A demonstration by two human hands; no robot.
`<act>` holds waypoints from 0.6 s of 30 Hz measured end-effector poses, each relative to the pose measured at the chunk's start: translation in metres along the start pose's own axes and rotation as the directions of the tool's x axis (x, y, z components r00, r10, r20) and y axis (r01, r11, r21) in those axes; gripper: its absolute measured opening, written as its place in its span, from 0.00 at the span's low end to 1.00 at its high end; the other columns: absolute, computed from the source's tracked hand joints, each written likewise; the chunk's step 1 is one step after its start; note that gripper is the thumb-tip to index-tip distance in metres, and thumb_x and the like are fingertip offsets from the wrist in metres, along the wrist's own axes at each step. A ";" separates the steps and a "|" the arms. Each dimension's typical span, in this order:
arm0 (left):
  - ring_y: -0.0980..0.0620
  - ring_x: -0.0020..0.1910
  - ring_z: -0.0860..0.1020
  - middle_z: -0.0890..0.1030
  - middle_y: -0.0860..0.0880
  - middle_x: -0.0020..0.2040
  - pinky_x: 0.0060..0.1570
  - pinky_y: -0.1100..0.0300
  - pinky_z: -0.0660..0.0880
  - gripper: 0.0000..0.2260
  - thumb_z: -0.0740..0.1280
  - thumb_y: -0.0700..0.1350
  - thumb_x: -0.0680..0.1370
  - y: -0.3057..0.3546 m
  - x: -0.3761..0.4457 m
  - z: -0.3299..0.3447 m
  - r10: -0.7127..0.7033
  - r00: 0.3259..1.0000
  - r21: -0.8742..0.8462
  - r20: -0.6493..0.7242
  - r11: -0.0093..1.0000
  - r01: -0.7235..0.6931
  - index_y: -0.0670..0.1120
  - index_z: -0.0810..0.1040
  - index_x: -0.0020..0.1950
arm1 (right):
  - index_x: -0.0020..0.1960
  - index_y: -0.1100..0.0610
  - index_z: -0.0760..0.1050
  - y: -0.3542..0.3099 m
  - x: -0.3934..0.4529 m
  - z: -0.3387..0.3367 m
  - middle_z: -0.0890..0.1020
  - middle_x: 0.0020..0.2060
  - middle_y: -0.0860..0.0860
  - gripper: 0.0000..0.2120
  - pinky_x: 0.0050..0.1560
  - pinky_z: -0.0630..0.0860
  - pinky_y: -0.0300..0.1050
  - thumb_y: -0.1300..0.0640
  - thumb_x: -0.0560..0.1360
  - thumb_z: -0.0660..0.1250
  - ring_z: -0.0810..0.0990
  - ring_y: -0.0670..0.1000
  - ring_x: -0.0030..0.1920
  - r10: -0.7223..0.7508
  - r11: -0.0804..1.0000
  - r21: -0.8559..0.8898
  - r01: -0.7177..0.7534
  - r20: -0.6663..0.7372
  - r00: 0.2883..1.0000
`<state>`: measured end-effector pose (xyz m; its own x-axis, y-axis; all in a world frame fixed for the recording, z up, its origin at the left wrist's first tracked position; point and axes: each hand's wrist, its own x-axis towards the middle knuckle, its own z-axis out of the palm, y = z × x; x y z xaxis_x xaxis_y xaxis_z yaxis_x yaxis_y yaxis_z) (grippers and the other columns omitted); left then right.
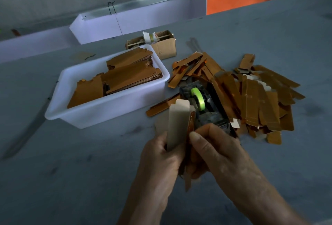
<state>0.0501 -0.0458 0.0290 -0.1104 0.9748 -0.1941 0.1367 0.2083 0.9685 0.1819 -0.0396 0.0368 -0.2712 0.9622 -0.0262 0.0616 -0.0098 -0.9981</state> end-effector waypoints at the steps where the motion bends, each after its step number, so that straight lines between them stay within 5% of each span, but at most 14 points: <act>1: 0.46 0.34 0.80 0.82 0.43 0.35 0.33 0.58 0.76 0.07 0.67 0.46 0.76 0.000 0.000 -0.001 -0.016 0.999 -0.021 0.045 1.000 0.017 0.48 0.82 0.40 | 0.45 0.58 0.73 0.001 0.001 0.000 0.81 0.32 0.54 0.14 0.35 0.80 0.43 0.47 0.72 0.61 0.82 0.51 0.32 0.020 1.000 0.021 -0.020 -0.009 1.000; 5: 0.51 0.41 0.82 0.84 0.48 0.39 0.42 0.59 0.76 0.13 0.65 0.57 0.74 0.002 -0.004 -0.007 -0.004 0.978 -0.018 0.208 1.000 0.008 0.50 0.83 0.43 | 0.46 0.56 0.75 0.009 0.004 -0.005 0.82 0.33 0.51 0.05 0.35 0.80 0.41 0.56 0.75 0.64 0.83 0.50 0.33 0.069 0.997 -0.041 -0.070 -0.028 0.997; 8: 0.54 0.37 0.78 0.81 0.47 0.36 0.39 0.60 0.74 0.10 0.65 0.53 0.77 0.000 -0.005 -0.006 0.044 0.984 0.073 0.173 0.996 -0.057 0.49 0.82 0.43 | 0.46 0.57 0.76 0.008 0.004 -0.007 0.83 0.32 0.51 0.03 0.35 0.80 0.41 0.58 0.75 0.64 0.83 0.49 0.34 0.119 0.993 -0.028 -0.119 0.001 0.993; 11: 0.53 0.35 0.76 0.81 0.42 0.37 0.37 0.59 0.73 0.10 0.67 0.52 0.77 0.000 -0.005 -0.012 0.024 0.981 0.115 0.194 0.992 -0.047 0.47 0.82 0.45 | 0.43 0.50 0.74 0.007 0.002 -0.009 0.82 0.32 0.47 0.09 0.30 0.75 0.34 0.45 0.70 0.64 0.81 0.44 0.32 0.053 0.978 -0.192 -0.078 -0.133 0.990; 14: 0.43 0.49 0.82 0.84 0.41 0.48 0.53 0.50 0.76 0.13 0.69 0.55 0.74 0.005 -0.008 -0.018 -0.044 0.957 0.099 0.286 0.995 0.016 0.47 0.83 0.50 | 0.44 0.46 0.74 0.007 0.001 -0.016 0.81 0.36 0.46 0.22 0.37 0.77 0.37 0.32 0.60 0.58 0.81 0.42 0.38 0.026 0.947 -0.310 -0.086 -0.194 0.981; 18: 0.60 0.43 0.83 0.85 0.55 0.43 0.39 0.68 0.74 0.05 0.70 0.48 0.74 0.007 -0.009 -0.017 -0.073 0.972 0.071 0.225 0.996 0.059 0.57 0.81 0.47 | 0.43 0.50 0.81 0.008 0.001 -0.014 0.84 0.39 0.51 0.17 0.46 0.80 0.46 0.42 0.62 0.65 0.84 0.49 0.41 0.148 0.988 0.054 -0.147 -0.014 0.989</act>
<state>0.0350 -0.0546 0.0403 0.1042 0.9498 -0.2949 0.1996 0.2705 0.9418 0.1954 -0.0352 0.0291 -0.2461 0.9537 -0.1729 0.0487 -0.1660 -0.9849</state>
